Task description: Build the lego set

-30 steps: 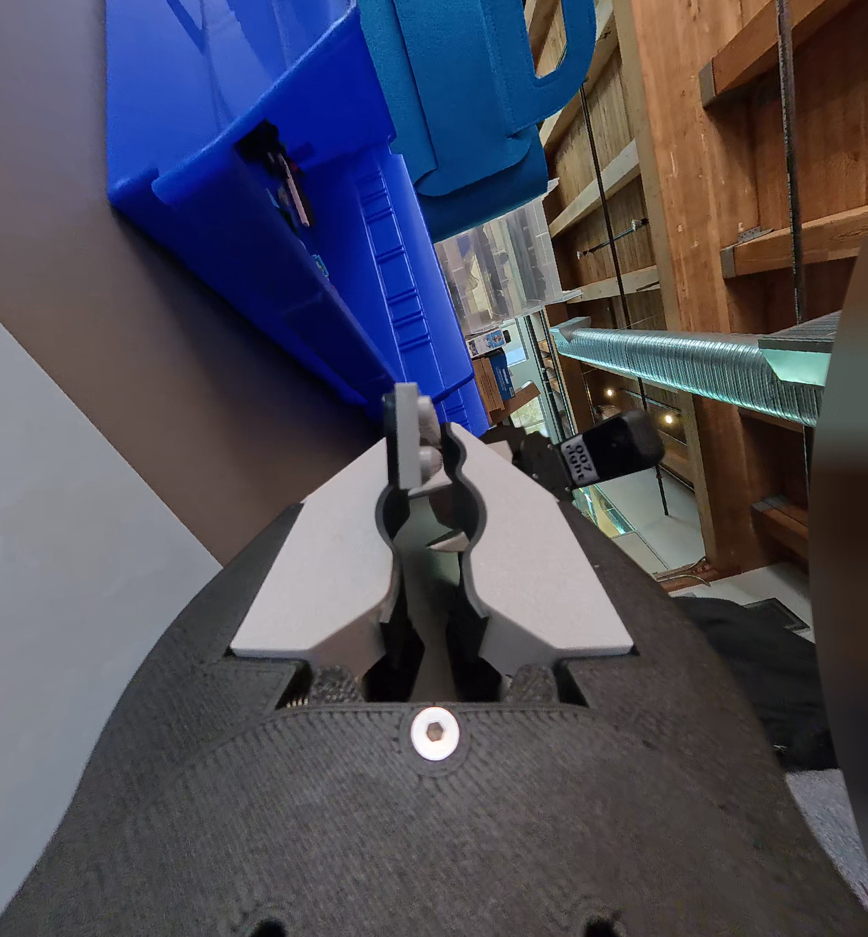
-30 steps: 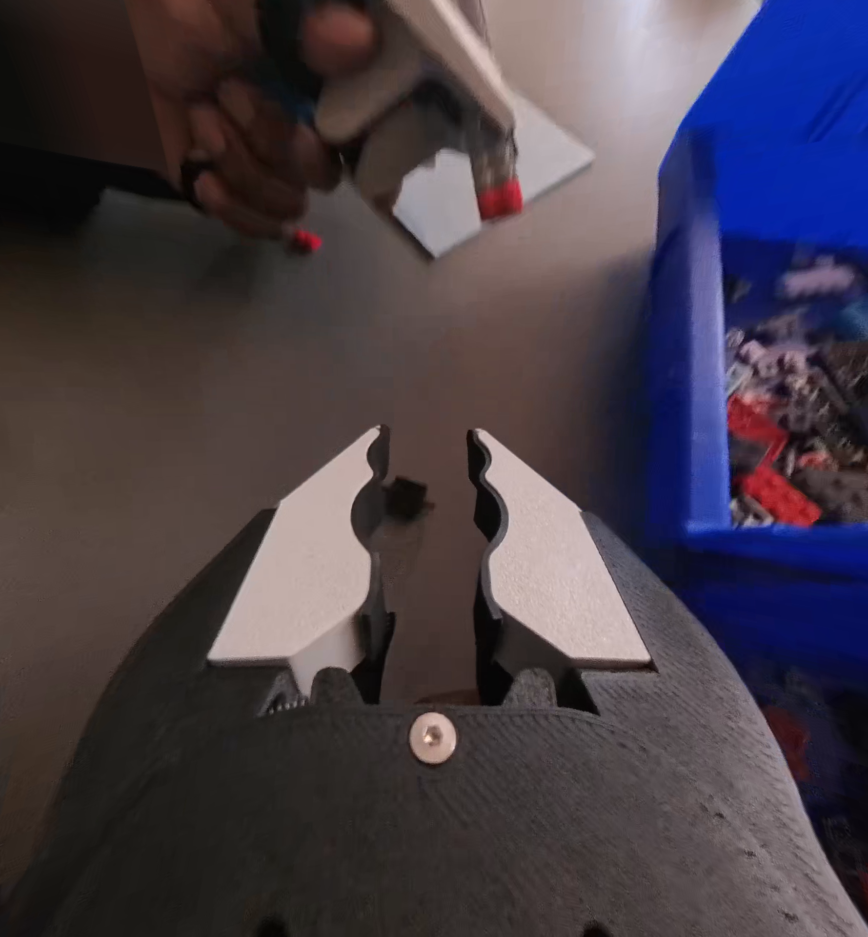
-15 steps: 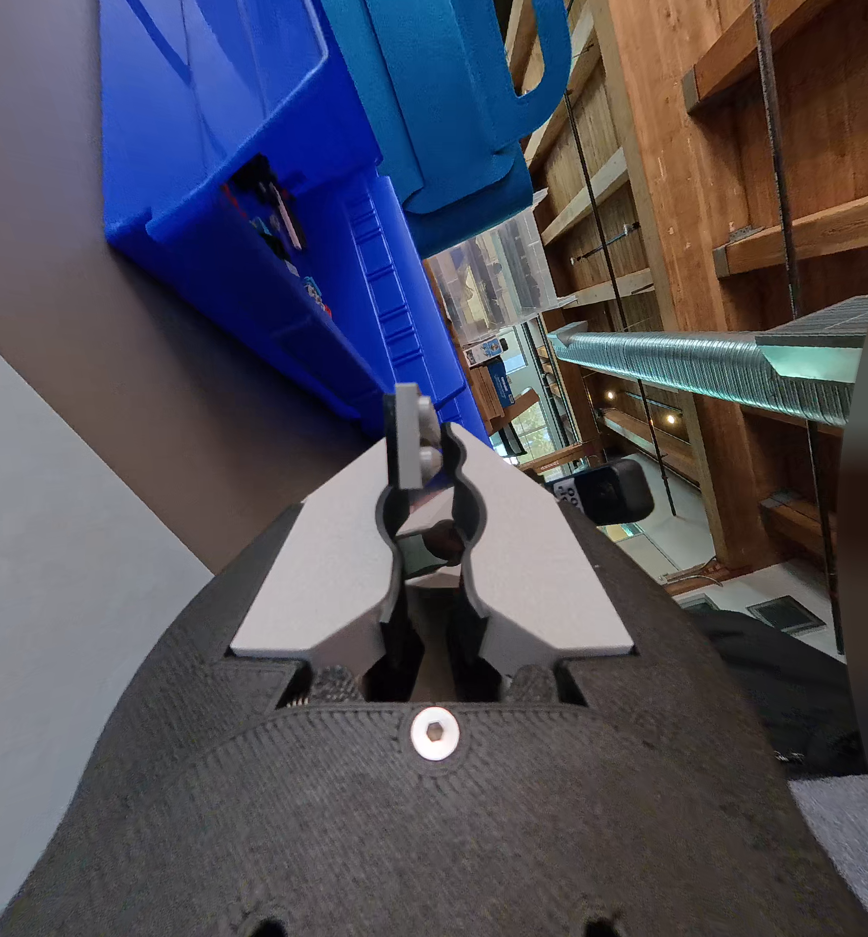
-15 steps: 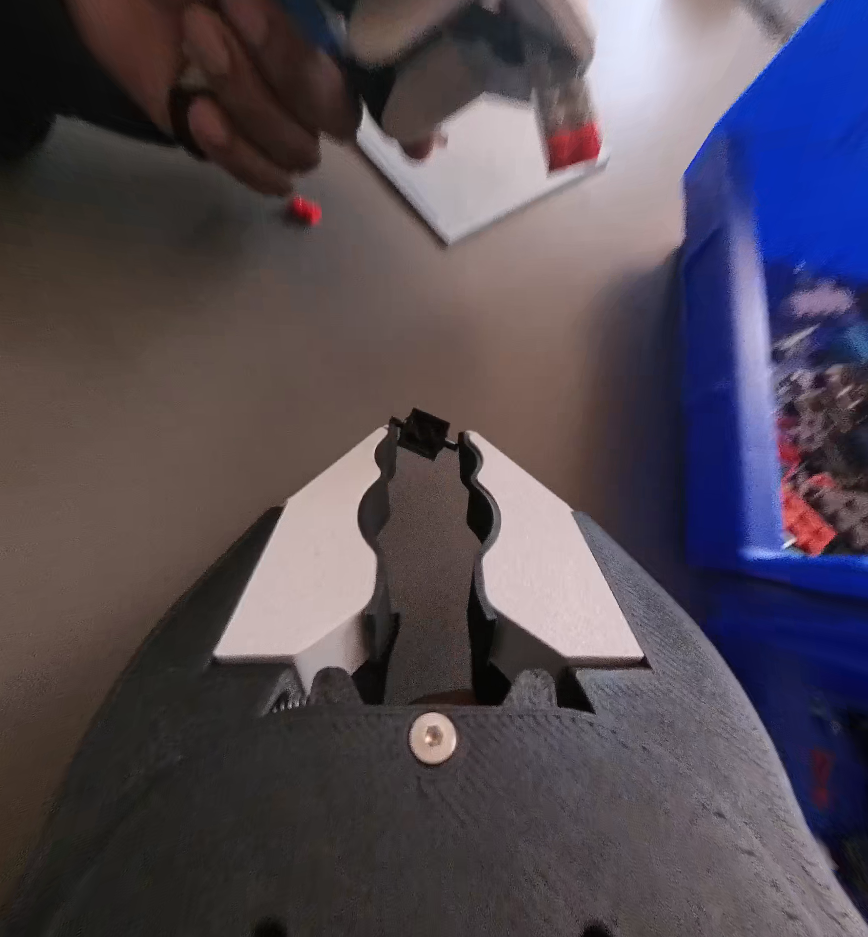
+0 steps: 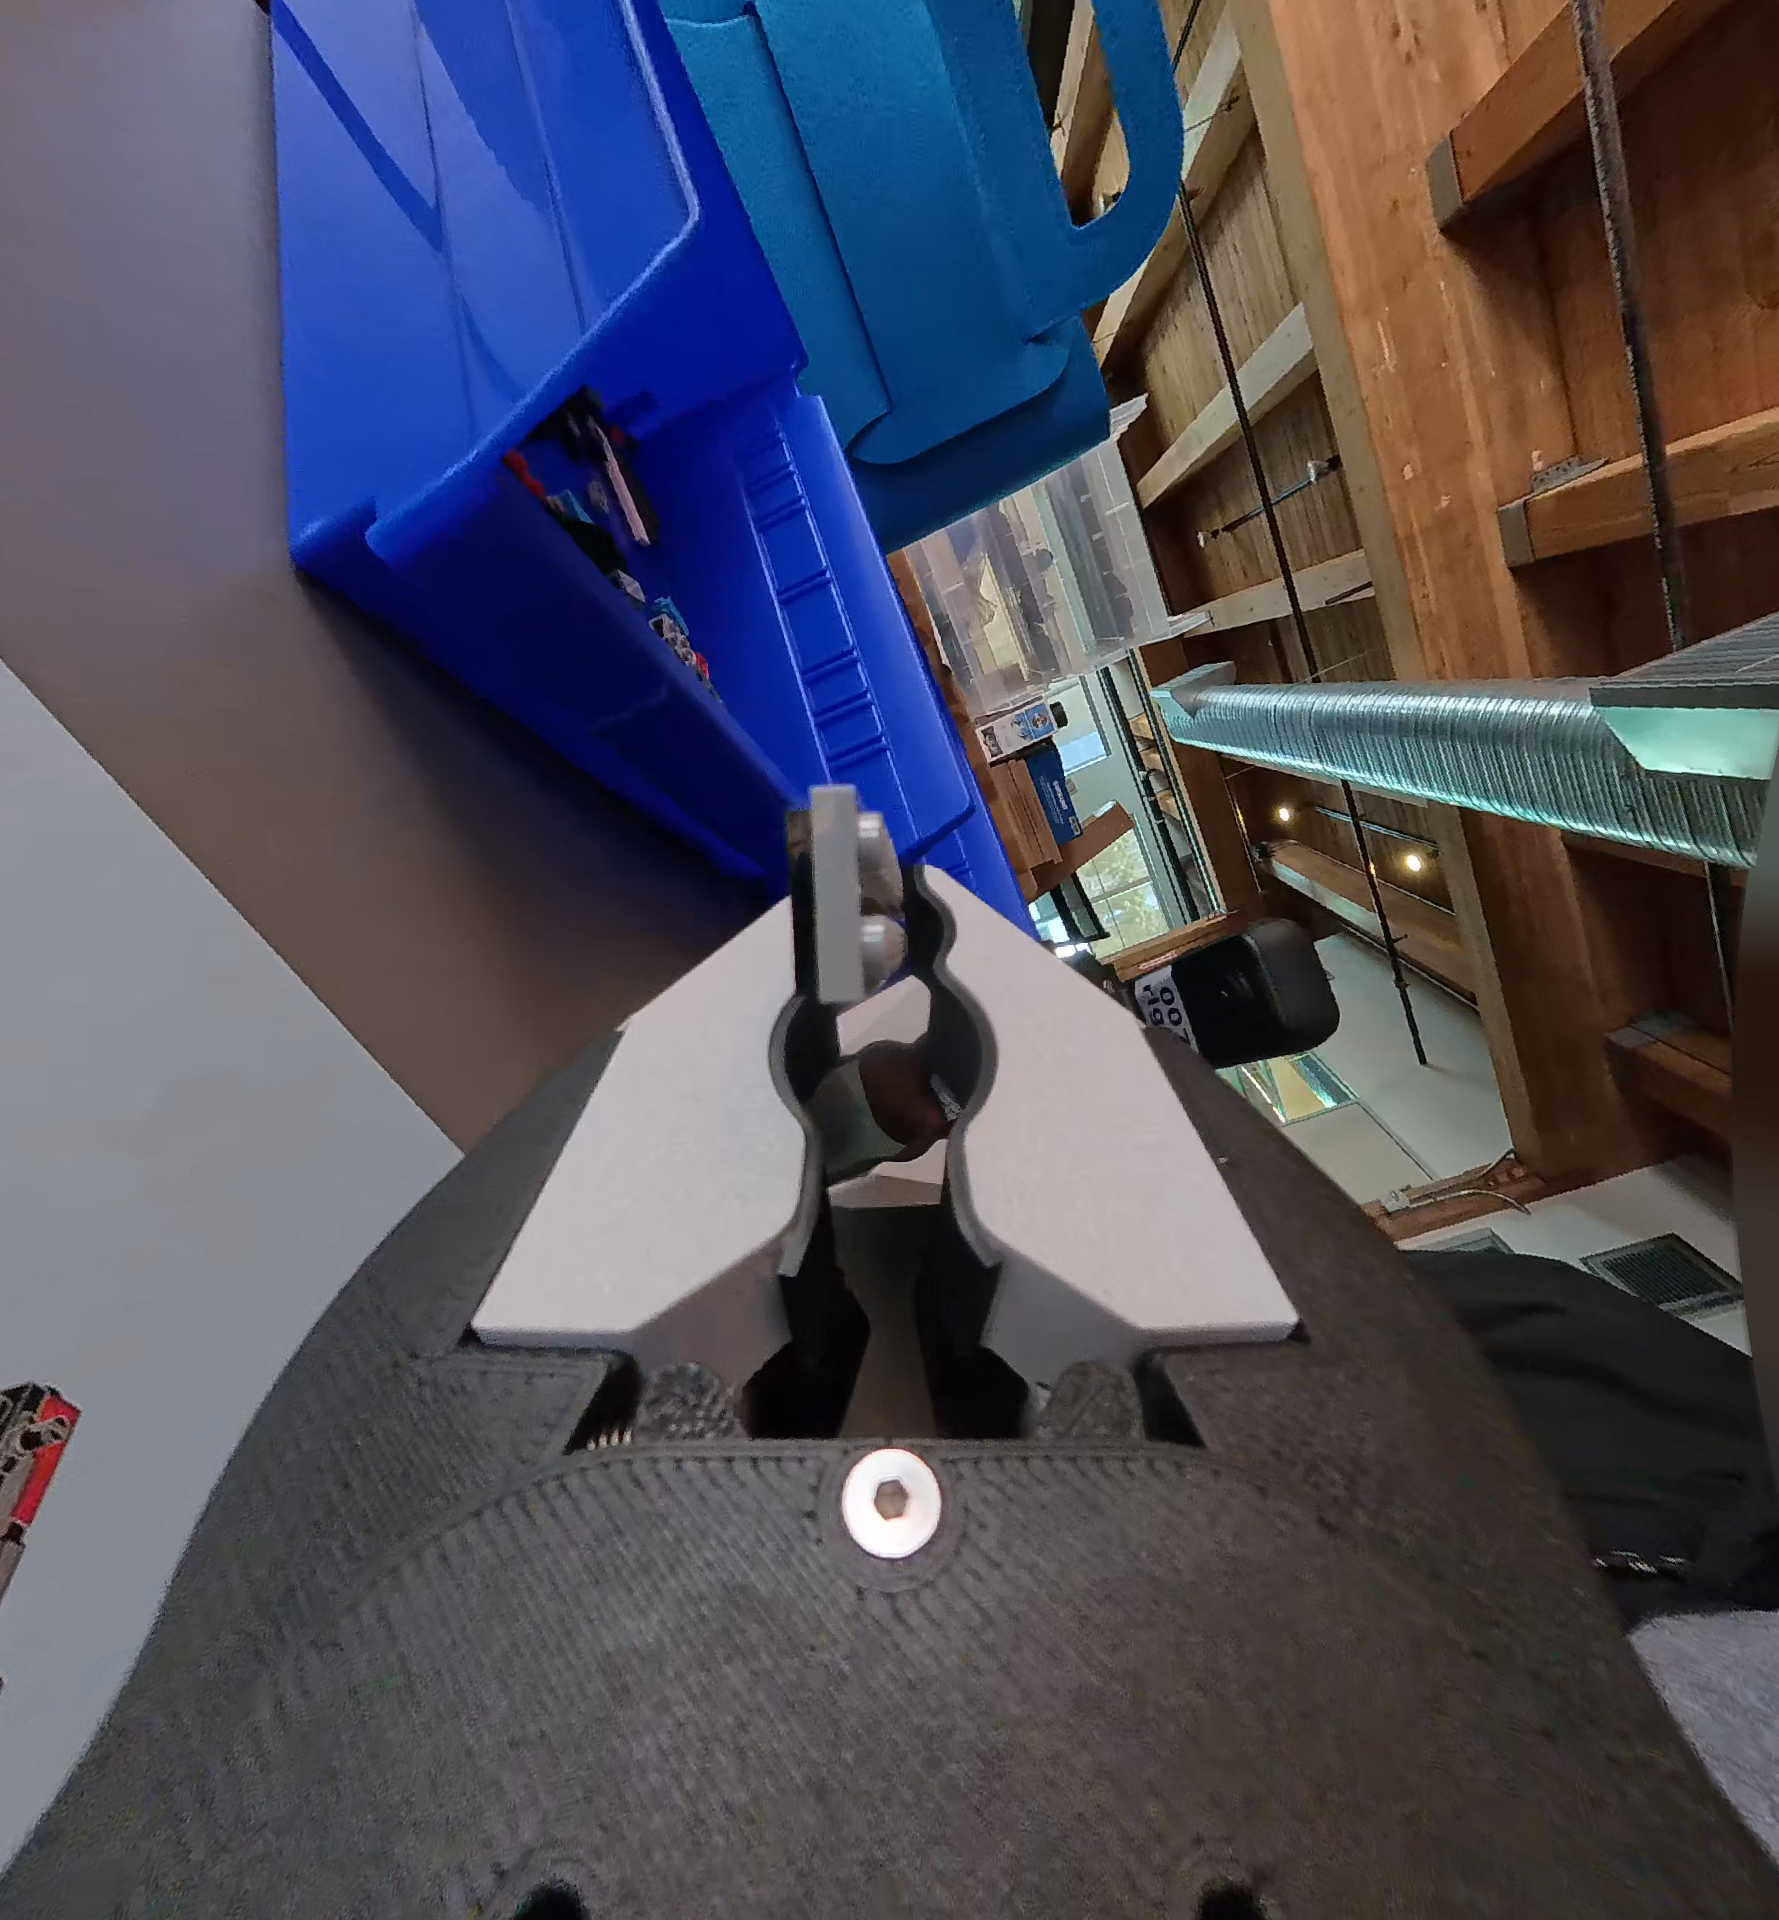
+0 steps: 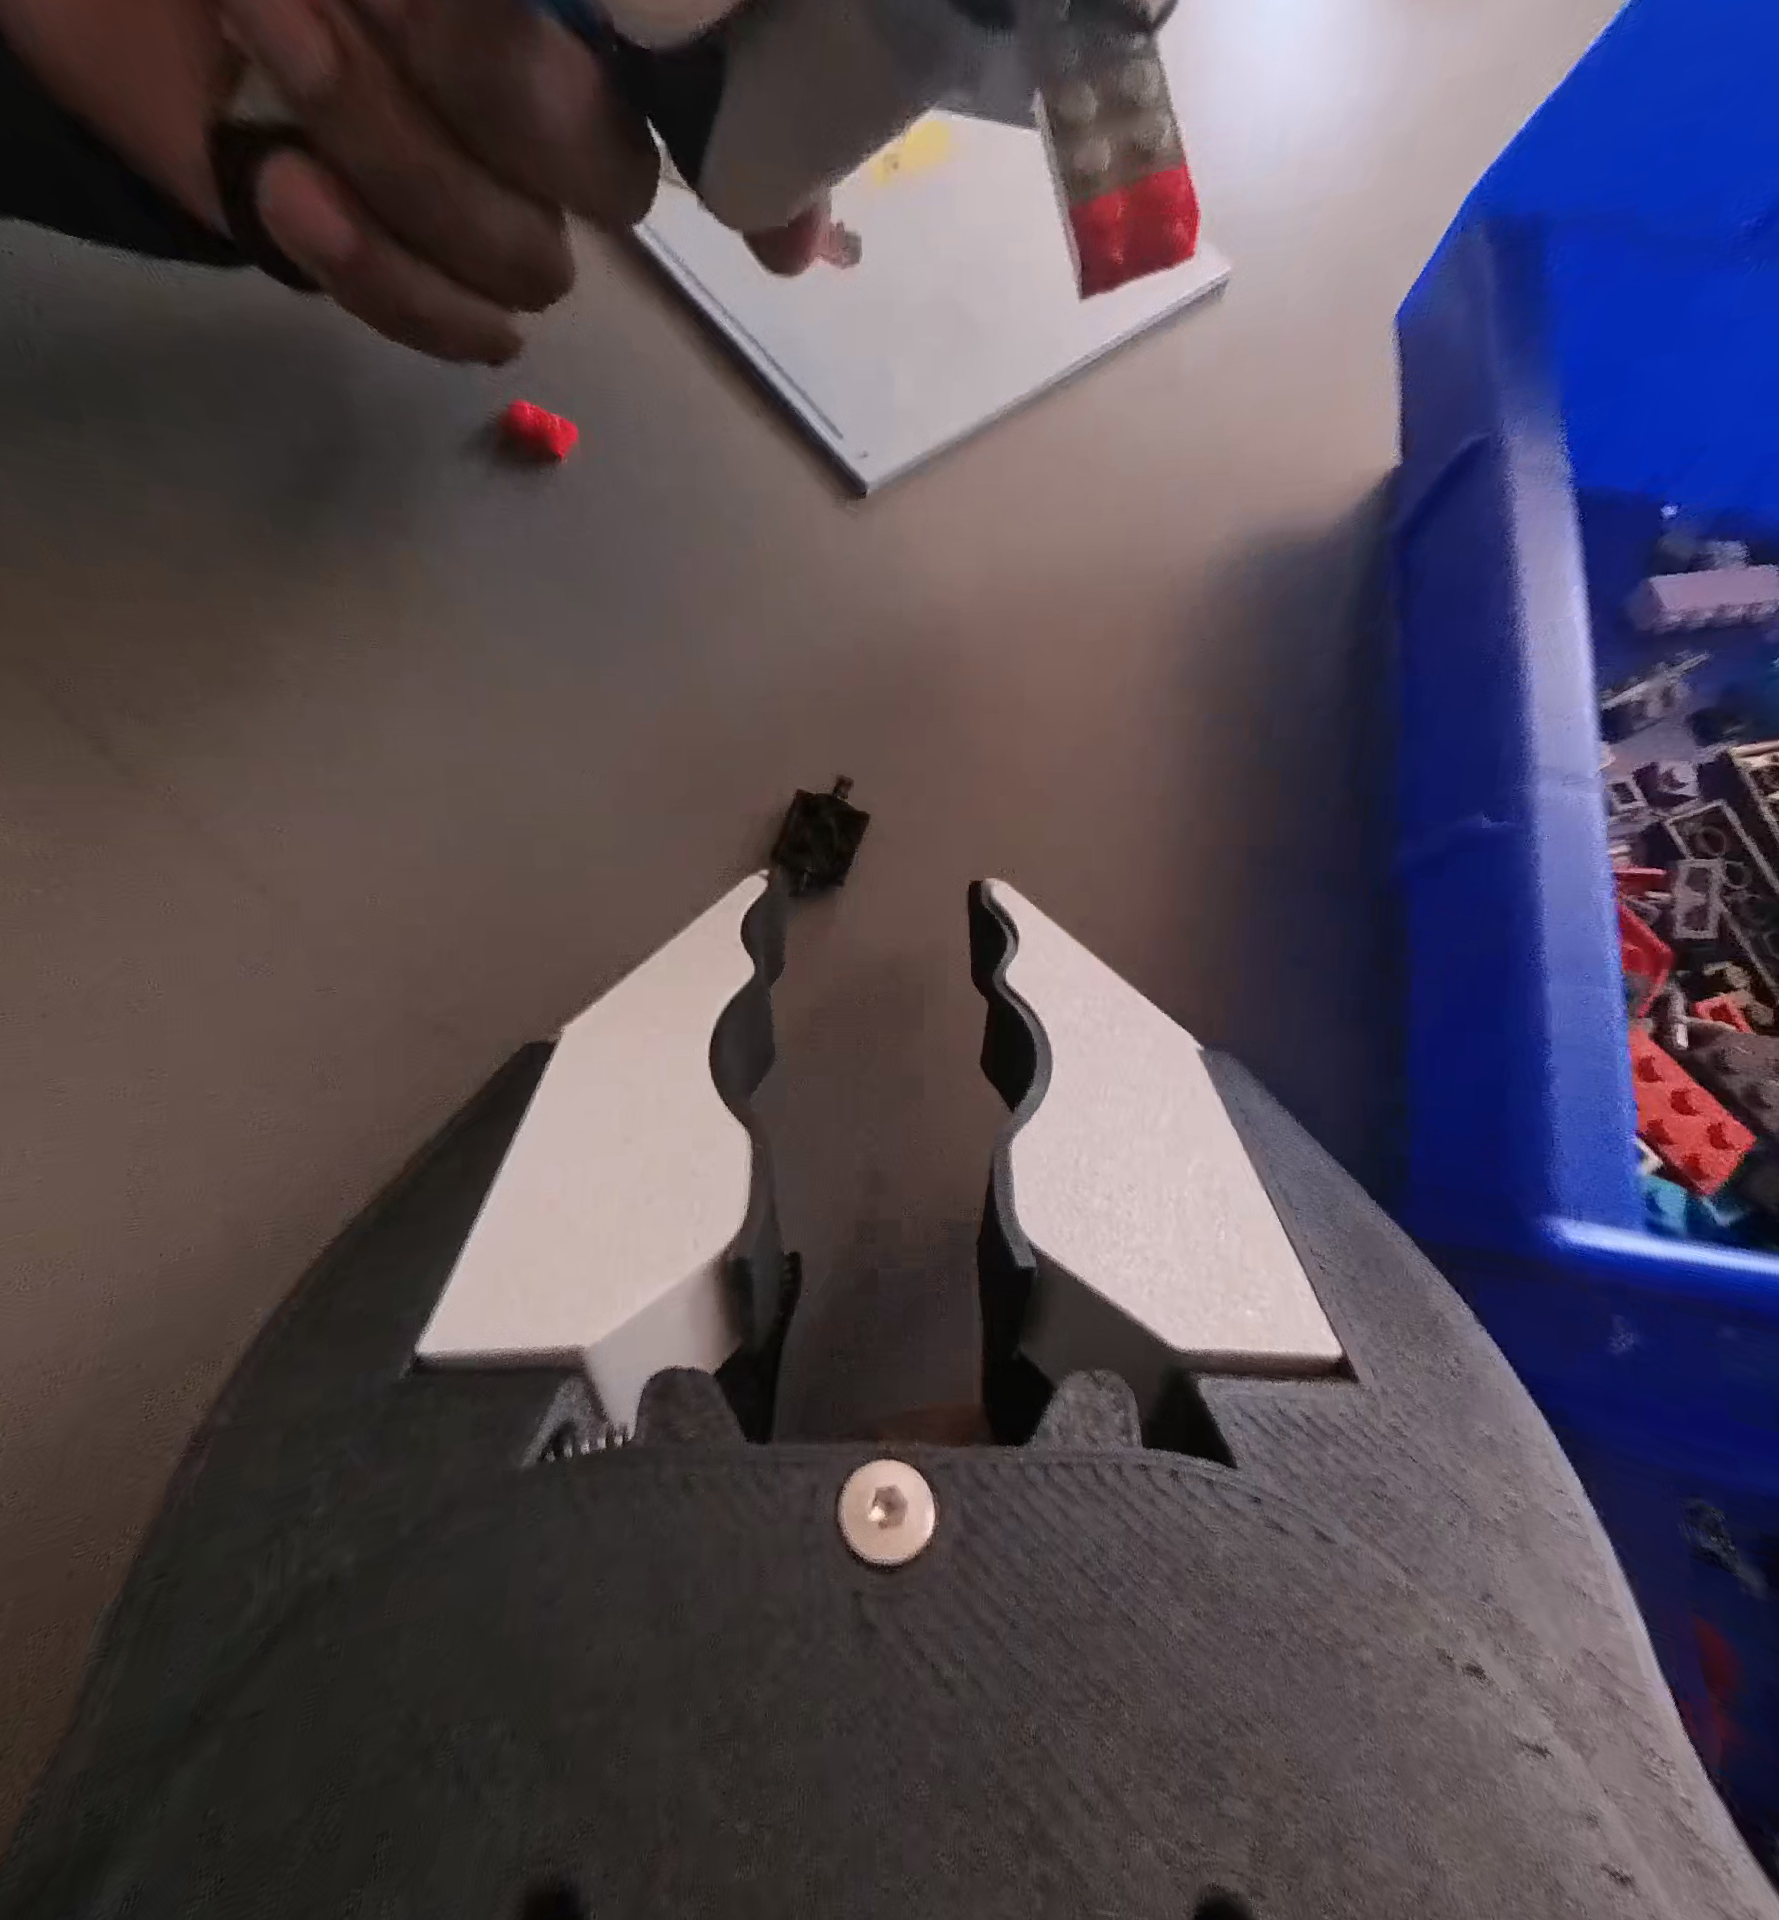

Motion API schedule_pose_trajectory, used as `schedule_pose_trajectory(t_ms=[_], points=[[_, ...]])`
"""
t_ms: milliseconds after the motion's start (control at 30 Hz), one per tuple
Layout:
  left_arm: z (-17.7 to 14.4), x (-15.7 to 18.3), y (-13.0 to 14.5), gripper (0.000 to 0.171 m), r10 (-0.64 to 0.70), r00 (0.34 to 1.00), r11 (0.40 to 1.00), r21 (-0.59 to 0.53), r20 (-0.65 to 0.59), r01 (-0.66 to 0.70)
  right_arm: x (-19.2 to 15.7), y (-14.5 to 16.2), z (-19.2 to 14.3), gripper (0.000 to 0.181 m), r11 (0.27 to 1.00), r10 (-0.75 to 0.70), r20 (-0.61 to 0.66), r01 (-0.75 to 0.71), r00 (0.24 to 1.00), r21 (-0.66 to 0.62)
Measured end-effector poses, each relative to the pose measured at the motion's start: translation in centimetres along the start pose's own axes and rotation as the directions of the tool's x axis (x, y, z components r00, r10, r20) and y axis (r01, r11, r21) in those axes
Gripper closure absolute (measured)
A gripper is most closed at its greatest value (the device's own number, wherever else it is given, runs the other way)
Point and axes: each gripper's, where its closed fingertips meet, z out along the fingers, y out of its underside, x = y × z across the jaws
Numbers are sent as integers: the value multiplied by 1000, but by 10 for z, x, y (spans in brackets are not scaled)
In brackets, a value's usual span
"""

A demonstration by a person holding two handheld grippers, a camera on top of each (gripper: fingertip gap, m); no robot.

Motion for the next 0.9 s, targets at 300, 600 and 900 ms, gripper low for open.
schedule_pose_trajectory(t_ms=[300,600,900], points=[[1,-1,2,163,-2,1000,1000,-13,2,2,-15,-2,17,159,996,-57,64,61,996,-60],[2,-3,4,163,-2,1000,1000,-22,5,2,-2,-53,-9,150,967,-36,5,34,999,251],[2,-9,6,163,3,999,999,-35,35,-1,-7,-14,9,150,998,-18,62,14,998,64]])
